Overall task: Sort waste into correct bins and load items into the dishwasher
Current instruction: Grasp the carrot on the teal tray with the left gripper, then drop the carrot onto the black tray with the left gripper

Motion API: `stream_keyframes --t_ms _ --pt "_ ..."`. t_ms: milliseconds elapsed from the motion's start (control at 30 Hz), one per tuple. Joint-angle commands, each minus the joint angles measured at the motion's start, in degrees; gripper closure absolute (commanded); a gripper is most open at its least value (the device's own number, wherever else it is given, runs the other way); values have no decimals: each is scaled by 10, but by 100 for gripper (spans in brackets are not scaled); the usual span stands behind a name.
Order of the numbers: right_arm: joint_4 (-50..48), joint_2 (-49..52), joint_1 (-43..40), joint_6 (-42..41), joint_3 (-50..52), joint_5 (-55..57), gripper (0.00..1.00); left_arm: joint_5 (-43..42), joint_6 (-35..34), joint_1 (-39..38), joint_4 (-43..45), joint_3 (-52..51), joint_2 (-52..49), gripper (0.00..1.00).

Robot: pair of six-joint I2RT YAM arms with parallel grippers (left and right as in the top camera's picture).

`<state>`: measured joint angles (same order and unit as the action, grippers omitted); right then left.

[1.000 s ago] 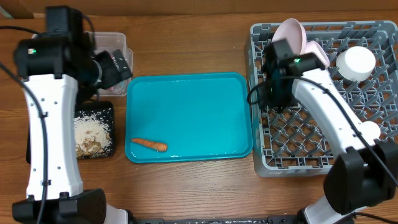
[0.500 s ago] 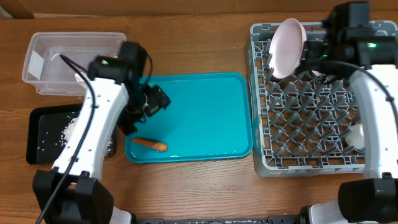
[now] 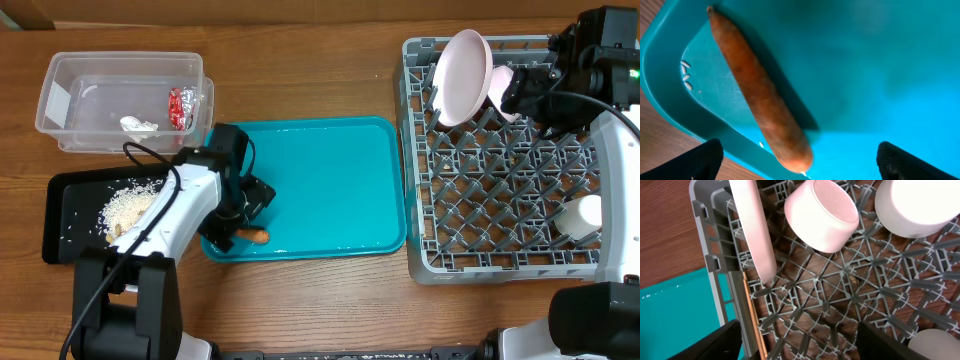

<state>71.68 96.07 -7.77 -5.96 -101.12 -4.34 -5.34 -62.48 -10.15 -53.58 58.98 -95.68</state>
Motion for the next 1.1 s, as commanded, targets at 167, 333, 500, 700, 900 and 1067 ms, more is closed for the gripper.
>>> stream_keyframes --t_ms 167,333,500,700,900,1067 --pt "0 2 1 -2 -5 -10 25 10 -23 -2 70 -73 2 0" --pt "-1 2 1 -2 -5 -10 25 10 -23 -2 120 -94 2 20" --pt "0 2 1 -2 -5 -10 25 10 -23 -2 122 -94 2 55" --pt "0 2 1 -2 -5 -10 25 8 -22 0 120 -93 2 76" --pt "0 2 1 -2 -5 -10 25 8 -11 7 111 -80 2 95" --pt "0 2 1 -2 -5 -9 25 9 53 28 58 -5 2 96"
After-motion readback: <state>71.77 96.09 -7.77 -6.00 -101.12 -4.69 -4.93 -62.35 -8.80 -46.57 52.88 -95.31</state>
